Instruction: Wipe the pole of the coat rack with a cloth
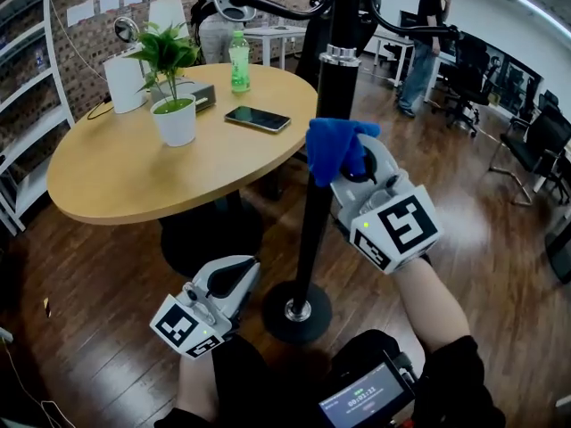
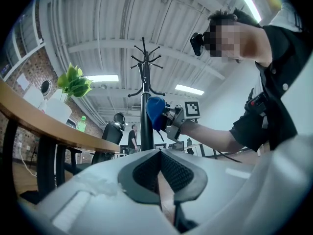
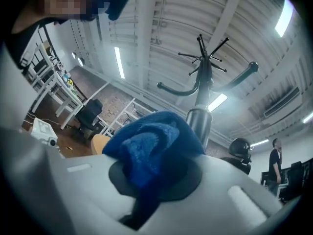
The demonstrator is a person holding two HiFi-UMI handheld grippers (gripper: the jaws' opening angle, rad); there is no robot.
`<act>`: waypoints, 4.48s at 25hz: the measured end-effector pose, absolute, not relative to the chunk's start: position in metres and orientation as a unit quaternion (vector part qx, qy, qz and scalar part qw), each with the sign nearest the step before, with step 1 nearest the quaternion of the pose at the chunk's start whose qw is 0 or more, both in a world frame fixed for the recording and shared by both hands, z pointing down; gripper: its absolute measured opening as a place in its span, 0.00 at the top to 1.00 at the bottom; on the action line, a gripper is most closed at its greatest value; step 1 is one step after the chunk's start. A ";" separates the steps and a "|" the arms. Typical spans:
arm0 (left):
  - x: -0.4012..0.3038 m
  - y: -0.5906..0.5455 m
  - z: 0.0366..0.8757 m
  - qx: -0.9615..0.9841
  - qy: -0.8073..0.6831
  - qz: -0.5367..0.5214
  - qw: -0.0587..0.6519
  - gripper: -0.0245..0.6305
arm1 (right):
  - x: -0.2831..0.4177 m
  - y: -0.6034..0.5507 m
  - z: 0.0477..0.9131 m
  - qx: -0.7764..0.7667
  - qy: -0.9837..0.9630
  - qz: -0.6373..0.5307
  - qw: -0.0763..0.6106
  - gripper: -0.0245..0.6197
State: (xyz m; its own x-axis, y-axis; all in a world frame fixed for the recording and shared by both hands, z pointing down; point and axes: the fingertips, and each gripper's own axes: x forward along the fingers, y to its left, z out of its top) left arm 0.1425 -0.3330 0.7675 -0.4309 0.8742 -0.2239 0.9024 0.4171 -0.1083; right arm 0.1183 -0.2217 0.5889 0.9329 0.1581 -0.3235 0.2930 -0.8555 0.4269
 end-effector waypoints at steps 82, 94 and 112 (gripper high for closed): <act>0.169 -0.323 0.841 0.571 0.821 -0.025 0.021 0.97 | 0.117 -0.124 1.080 0.979 0.094 0.062 -0.168 0.94; 0.175 -0.313 0.865 0.566 0.824 -0.008 0.017 0.97 | 0.109 -0.133 1.187 0.954 0.136 0.183 -0.197 0.94; 0.136 -0.302 0.654 0.516 0.856 -0.017 0.043 0.97 | 0.082 -0.146 0.624 0.974 0.162 -0.138 -0.074 0.94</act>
State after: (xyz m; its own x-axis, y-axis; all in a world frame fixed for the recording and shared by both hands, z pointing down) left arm 0.1363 -0.3022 0.6543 -0.4647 0.8807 -0.0916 0.8837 0.4678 0.0145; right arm 0.0819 -0.1461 0.6245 0.9097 0.3357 -0.2443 0.2951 -0.9367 -0.1883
